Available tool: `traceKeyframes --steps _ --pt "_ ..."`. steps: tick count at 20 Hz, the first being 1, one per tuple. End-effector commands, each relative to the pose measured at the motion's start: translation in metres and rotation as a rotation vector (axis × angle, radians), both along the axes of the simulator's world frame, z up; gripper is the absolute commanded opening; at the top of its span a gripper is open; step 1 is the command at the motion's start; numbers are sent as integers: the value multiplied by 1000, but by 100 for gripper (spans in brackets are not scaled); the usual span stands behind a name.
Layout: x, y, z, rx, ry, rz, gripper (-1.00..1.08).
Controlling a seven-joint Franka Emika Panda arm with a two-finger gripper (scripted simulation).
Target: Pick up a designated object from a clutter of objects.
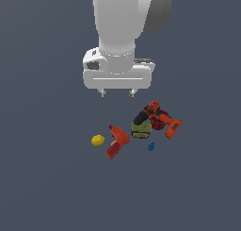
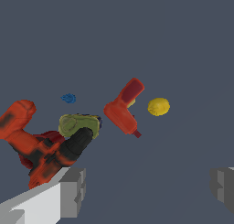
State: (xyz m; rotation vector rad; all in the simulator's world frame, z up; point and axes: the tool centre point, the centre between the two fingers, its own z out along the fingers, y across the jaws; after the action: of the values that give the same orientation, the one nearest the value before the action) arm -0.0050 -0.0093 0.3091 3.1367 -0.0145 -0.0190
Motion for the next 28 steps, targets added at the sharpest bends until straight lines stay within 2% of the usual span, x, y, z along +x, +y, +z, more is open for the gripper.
traceKeyframes --steps 1,7,15,22,28 --pt "0 0 0 0 0 0 108" --pt "2 -11 10 -8 -15 -22 108" --pt "6 -11 4 -9 -11 -41 108" --pt "21 -12 -19 -16 2 -120 108" --pt "41 -13 -55 -38 19 -235 108"
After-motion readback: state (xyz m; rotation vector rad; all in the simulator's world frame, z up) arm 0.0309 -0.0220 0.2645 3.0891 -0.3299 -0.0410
